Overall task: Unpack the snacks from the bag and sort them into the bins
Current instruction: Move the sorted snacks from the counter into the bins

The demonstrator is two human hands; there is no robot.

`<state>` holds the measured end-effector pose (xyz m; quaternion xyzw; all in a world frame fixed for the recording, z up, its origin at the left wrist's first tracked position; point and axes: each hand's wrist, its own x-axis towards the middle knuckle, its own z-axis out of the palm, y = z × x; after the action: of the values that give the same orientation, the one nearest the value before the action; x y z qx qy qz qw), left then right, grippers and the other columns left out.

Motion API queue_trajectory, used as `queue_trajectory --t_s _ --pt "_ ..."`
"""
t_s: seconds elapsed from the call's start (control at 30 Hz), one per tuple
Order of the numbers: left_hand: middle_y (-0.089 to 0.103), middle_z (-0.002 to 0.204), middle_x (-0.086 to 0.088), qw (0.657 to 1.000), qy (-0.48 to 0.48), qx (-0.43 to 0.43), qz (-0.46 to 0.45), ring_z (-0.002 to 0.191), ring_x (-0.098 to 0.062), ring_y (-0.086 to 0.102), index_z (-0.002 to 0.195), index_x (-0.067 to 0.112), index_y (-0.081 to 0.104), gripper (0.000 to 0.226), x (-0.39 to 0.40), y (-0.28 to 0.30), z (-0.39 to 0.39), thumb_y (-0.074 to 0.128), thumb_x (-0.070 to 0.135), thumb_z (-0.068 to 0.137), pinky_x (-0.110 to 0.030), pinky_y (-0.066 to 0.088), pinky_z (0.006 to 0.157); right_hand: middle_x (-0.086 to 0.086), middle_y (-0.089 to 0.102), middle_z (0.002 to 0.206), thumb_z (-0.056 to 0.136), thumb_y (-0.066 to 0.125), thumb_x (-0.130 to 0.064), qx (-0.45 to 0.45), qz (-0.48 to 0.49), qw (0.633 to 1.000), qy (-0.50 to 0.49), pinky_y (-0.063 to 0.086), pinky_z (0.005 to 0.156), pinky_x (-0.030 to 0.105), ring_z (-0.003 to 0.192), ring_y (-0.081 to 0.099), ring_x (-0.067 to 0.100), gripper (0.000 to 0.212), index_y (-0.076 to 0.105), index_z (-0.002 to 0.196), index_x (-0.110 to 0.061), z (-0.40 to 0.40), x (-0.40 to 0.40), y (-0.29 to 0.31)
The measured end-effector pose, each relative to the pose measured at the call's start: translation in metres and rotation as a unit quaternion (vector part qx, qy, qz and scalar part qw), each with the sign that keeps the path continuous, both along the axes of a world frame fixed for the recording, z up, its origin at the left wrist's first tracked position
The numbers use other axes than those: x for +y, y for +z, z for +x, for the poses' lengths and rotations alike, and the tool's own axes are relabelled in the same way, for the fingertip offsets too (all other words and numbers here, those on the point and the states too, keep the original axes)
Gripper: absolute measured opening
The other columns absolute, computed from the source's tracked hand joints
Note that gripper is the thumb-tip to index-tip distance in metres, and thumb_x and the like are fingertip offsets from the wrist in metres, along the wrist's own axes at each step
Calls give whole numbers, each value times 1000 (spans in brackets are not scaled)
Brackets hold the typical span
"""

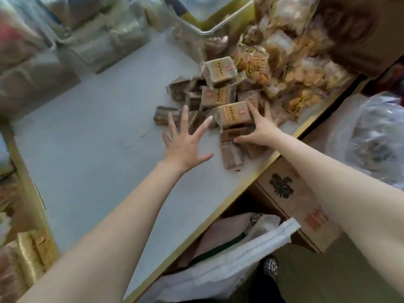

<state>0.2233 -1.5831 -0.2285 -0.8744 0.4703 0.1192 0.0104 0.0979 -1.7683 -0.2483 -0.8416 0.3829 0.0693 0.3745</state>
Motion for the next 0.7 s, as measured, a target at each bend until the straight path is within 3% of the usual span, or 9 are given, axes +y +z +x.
queue_trajectory --t_s 0.17,0.23,0.4,0.5,0.7 --pt "-21 156 -10 995 9 94 6 136 -46 -25 145 48 -6 98 -36 -23 36 58 68 73 -69 -1 106 16 -19 155 69 76 -49 18 -64 998 22 5 117 48 143 -11 40 110 -2 146 -46 6 2 -17" --pt "-17 157 -10 990 -6 134 37 138 -41 -25 146 44 -4 100 -23 -32 49 60 67 73 -69 3 108 15 -21 155 67 76 -53 29 -63 997 38 9 116 55 141 -14 44 109 0 145 -50 13 11 -19" --pt "-23 155 -4 989 -14 102 106 138 -41 -24 148 41 1 99 46 -37 63 62 65 73 -68 19 104 5 -25 155 72 70 -57 67 -77 991 88 3 115 57 137 -24 46 102 5 149 -40 41 85 -16" --pt "-23 156 -3 989 0 82 122 140 -39 -23 150 34 7 97 101 -35 76 63 61 75 -66 22 105 3 -17 157 74 66 -61 79 -85 984 138 2 113 56 136 -25 46 101 7 150 -33 63 140 -13" --pt "-15 157 -4 985 67 122 97 143 -34 -16 148 31 19 91 225 -27 89 69 51 76 -48 16 115 7 -8 158 76 64 -59 53 -76 962 257 -2 113 55 136 -30 42 98 9 151 -29 95 232 -15"
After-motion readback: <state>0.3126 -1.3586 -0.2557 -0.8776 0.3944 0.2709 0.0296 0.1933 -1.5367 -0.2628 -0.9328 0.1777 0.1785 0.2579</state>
